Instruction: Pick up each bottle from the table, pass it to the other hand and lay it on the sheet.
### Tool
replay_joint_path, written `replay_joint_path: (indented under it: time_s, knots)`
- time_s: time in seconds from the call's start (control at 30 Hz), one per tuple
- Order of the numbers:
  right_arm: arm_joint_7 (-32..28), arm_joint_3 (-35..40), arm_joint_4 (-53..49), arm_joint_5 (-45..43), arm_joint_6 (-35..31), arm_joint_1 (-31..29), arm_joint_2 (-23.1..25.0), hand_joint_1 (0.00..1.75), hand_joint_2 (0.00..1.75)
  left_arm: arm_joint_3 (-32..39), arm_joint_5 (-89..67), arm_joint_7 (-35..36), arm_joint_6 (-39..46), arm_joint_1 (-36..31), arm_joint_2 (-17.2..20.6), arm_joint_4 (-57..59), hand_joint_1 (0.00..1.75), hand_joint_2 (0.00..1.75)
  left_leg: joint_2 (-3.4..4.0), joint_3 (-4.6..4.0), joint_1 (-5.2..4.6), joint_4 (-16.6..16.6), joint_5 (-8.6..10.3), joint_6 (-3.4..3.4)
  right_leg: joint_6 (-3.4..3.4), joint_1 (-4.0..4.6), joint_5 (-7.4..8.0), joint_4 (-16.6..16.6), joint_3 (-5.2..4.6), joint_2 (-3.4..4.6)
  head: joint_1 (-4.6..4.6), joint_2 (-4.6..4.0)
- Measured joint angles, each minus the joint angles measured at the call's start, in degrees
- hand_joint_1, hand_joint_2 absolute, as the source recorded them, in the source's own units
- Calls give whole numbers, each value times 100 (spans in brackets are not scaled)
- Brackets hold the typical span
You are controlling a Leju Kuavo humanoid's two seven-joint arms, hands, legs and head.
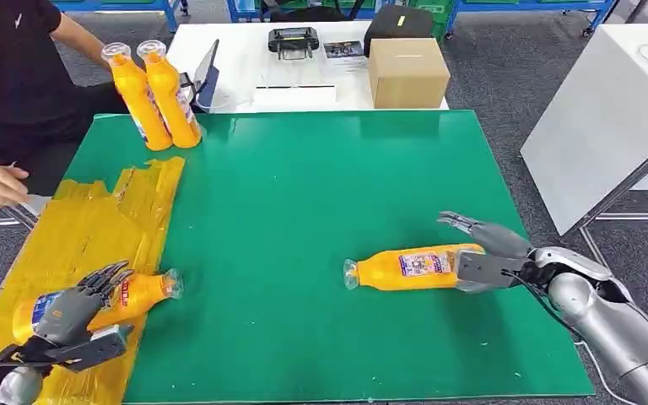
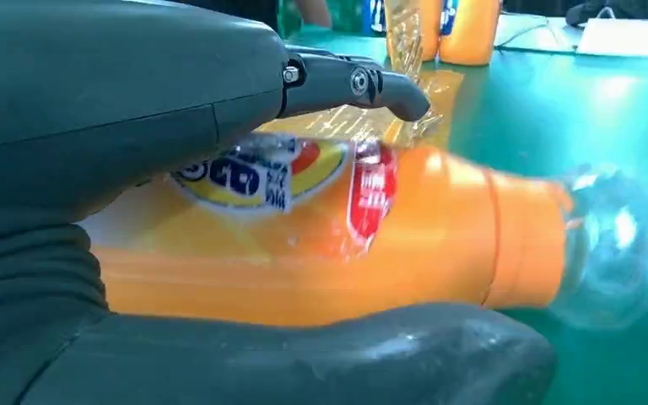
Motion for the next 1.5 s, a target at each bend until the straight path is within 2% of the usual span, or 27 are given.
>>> replay_joint_path:
  time_s: [0.37,0.57,0.6,0.63,0.8,1.03,1.13,1.27,1.37,1.5]
  knots:
    - [-33,717,1022,28,157,-218,-22,0,175,-577,2975,-142,-787,-236,-214,-612,0,0,-3,-37,-1,11,5,7,9,-2,7,-1,-34,-13,2,0]
    - [-26,901,1218,33,190,-302,-48,0,175,-713,3175,-142,-864,-297,-310,-864,0,0,2,-50,0,11,4,7,9,0,7,-1,-54,-9,4,0]
    - [-9,925,1233,46,208,-310,-55,145,175,-719,3282,-142,-916,-299,-330,-901,0,0,2,-53,0,11,4,7,9,0,7,-1,-56,-9,0,0]
    - [20,967,1260,66,232,-318,-57,175,175,-715,3459,-142,-1006,-308,-356,-966,0,0,1,-54,2,11,5,7,9,1,7,-1,-60,-9,2,0]
    - [85,1277,1745,407,32,-503,147,175,175,-544,3942,-142,-1502,-543,-706,-1187,0,0,10,-44,3,10,4,7,9,4,8,-1,-47,0,7,0]
    - [-77,1563,2520,463,-306,-789,577,175,175,-108,4123,-142,-1911,-753,-1171,-1231,0,0,115,53,8,9,-32,4,9,9,12,-7,10,110,4,0]
    - [-79,1598,2680,461,-326,-854,667,175,175,-20,4123,-142,-1924,-768,-1281,-1248,0,0,119,78,11,9,-32,4,9,11,12,-8,-21,113,7,0]
    - [-74,1609,2829,457,-385,-887,767,175,175,85,4123,-142,-1950,-772,-1371,-1270,0,0,121,104,19,8,-47,-3,8,21,11,-9,6,122,4,0]
    - [-57,1609,2936,457,-490,-902,872,175,175,144,4105,-142,-1985,-771,-1449,-1277,0,0,150,116,22,8,-48,-4,4,24,16,-9,63,149,7,0]
    - [-37,1589,3107,424,-788,-867,1089,175,175,212,4149,-142,-2110,-771,-1550,-1279,0,0,195,136,26,6,-61,-10,-9,29,23,-11,79,188,7,0]
